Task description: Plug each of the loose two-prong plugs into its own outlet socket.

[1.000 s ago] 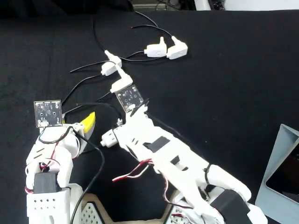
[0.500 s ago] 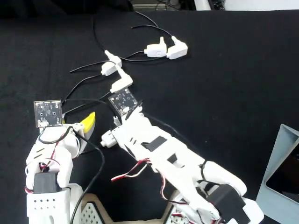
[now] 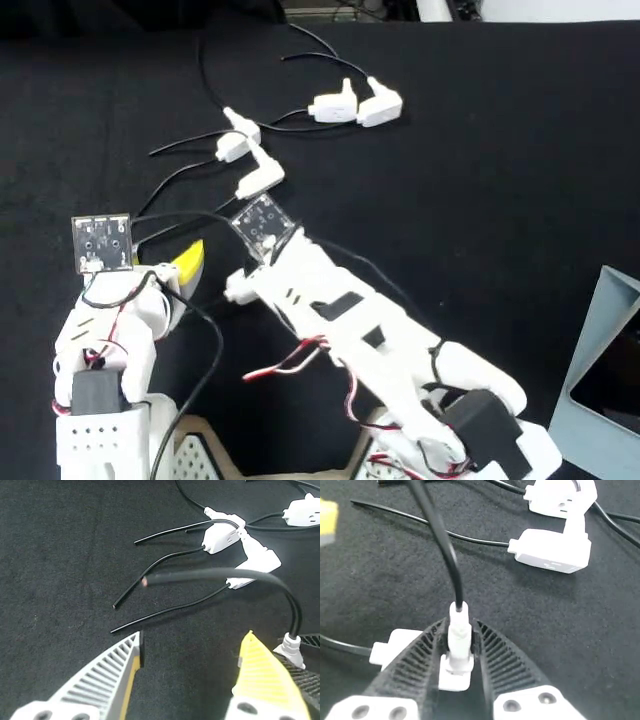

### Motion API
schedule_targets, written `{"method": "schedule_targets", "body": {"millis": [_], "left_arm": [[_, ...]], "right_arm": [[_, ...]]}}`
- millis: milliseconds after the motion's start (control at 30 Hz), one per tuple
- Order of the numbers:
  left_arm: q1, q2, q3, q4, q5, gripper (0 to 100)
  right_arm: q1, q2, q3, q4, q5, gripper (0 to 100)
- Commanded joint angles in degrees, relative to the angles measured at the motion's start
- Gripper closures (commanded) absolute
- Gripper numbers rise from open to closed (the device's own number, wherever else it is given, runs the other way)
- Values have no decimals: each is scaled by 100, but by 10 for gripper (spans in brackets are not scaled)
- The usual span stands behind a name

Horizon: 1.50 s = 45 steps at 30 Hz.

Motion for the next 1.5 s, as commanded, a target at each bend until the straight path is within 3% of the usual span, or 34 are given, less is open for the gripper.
{"method": "schedule_targets", "body": {"millis": [0, 300, 567, 700, 867, 1133, 1300, 1467], "left_arm": [[-31, -62, -13, -26, 26, 690], [-31, -62, -13, -18, 26, 690], [13, -35, -75, 9, -9, 685], [119, -9, -119, 9, -519, 685], [787, -9, -136, 352, -1037, 684], [1789, 79, -163, 853, -1952, 652], [1991, 967, -365, 527, -2215, 650], [2009, 2875, -1147, 211, -2699, 650]], "right_arm": [[-62, -48, 75, -79, -325, 987], [-70, -57, -365, 1266, -2145, 986], [-53, -927, -497, 1424, -2163, 986], [167, -2018, -479, 1996, -2171, 986], [554, -3073, -321, 2567, -2207, 985], [1521, -4154, 277, 2585, -2207, 985], [1793, -4365, 470, 2576, -2215, 985], [1802, -4356, 488, 2576, -2215, 985]]}}
